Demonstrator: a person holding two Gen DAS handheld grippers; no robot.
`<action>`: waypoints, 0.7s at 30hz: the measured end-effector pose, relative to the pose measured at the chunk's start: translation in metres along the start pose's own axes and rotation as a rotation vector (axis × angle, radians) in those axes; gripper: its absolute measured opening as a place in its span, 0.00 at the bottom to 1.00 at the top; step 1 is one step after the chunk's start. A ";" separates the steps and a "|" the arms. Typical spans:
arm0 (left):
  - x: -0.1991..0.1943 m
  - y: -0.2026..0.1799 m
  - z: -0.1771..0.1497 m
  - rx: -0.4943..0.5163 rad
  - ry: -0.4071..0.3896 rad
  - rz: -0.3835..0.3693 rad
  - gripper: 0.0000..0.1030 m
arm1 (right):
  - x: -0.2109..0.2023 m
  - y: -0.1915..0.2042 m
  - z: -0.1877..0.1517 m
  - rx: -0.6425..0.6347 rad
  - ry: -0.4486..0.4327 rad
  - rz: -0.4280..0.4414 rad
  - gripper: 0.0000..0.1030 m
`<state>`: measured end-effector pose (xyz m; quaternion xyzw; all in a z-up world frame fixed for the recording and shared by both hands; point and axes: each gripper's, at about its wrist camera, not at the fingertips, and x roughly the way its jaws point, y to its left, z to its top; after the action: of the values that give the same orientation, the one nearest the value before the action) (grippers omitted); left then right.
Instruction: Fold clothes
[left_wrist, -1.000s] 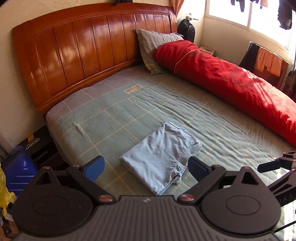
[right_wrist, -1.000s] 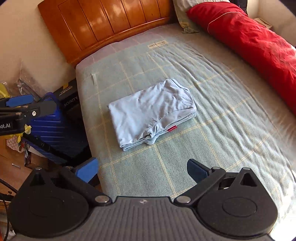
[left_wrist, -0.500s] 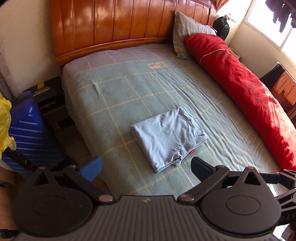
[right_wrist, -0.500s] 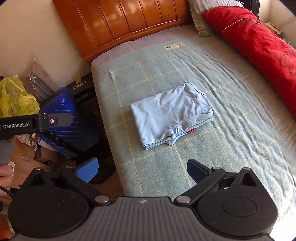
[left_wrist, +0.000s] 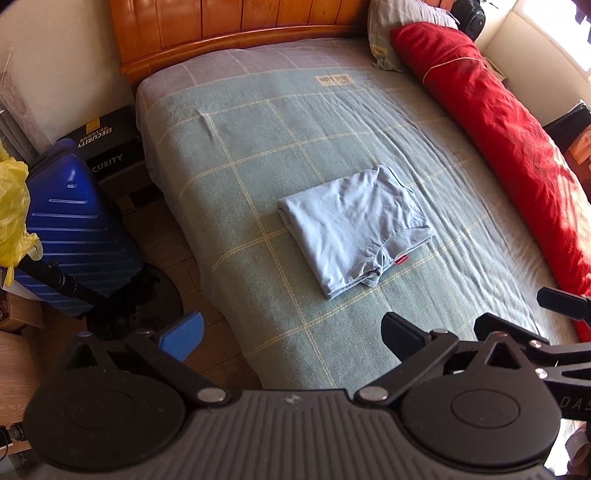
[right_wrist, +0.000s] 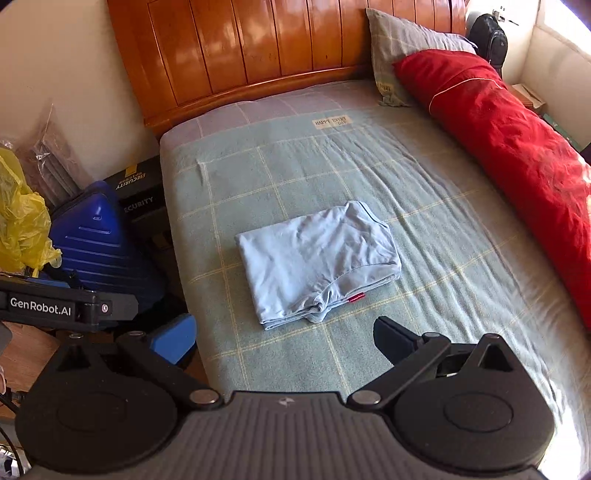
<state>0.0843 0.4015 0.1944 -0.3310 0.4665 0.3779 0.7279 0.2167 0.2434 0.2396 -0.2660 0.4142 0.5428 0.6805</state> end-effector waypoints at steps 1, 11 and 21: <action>0.000 -0.002 0.001 0.006 0.004 0.000 0.99 | 0.001 0.000 0.001 0.002 0.003 0.001 1.00; 0.010 -0.007 0.013 0.027 0.052 0.019 0.99 | 0.005 0.005 0.002 0.003 0.006 0.011 1.00; 0.010 -0.012 0.016 0.067 0.065 0.033 0.99 | 0.011 0.008 0.003 0.021 0.007 0.032 1.00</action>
<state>0.1039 0.4117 0.1925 -0.3109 0.5078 0.3629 0.7168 0.2106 0.2531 0.2327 -0.2541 0.4265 0.5481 0.6731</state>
